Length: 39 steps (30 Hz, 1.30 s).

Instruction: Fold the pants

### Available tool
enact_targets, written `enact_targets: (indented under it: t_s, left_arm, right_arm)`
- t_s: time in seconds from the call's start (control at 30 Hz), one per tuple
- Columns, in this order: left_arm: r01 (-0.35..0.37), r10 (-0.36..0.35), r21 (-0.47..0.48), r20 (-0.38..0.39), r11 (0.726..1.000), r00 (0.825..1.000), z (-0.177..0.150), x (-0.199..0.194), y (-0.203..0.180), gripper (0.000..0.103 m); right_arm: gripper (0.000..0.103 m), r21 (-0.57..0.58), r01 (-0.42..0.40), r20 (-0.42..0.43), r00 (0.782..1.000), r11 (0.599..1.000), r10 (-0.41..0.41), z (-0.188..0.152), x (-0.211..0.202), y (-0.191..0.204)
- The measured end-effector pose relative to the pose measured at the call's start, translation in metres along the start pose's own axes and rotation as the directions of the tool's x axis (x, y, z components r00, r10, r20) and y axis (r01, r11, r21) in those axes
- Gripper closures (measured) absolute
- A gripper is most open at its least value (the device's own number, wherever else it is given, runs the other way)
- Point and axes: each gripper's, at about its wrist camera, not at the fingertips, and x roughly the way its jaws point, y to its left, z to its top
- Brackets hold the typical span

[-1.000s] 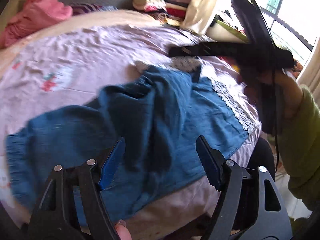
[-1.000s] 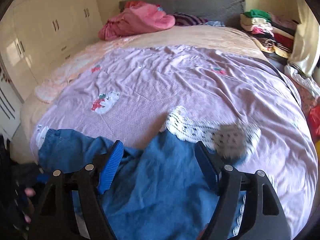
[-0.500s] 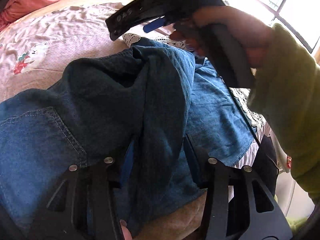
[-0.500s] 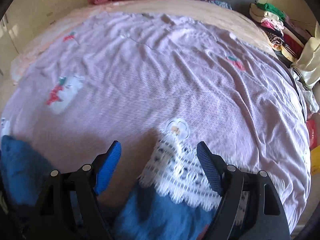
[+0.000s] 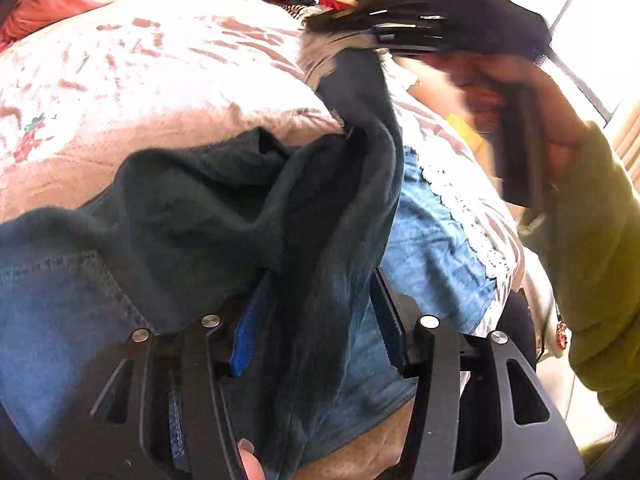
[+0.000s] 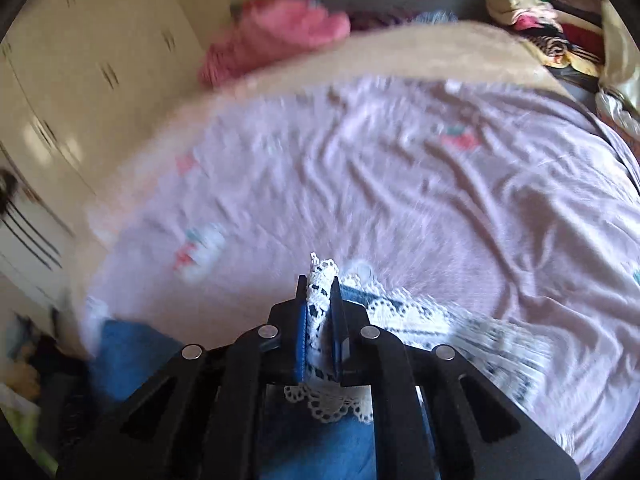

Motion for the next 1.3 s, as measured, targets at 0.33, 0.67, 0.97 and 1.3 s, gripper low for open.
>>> enact_targets:
  t_s: [0.33,0.67,0.97,1.3]
  left_arm:
    - [-0.018,0.015,0.106,0.022,0.994,1.0,-0.004,-0.013,-0.038,0.1]
    - [-0.043,0.041,0.146,0.012,0.988,0.999,-0.017,-0.021,-0.041,0.102]
    - [-0.068,0.069,0.169,-0.003,0.983,0.998,-0.024,-0.014,-0.047,0.102]
    - [-0.101,0.116,0.226,-0.057,0.969,0.992,-0.043,0.007,-0.054,0.102]
  right_arm:
    - [0.095,0.147,-0.041,0.206,0.978,0.988,0.01,-0.05,-0.121,-0.044]
    - [0.094,0.268,-0.053,0.156,0.988,0.962,0.011,-0.152,-0.166,-0.07]
    - [0.094,0.266,-0.039,0.113,0.994,0.963,0.009,-0.167,-0.16,-0.083]
    - [0.084,0.285,-0.038,0.025,0.999,0.958,0.032,-0.228,-0.164,-0.096]
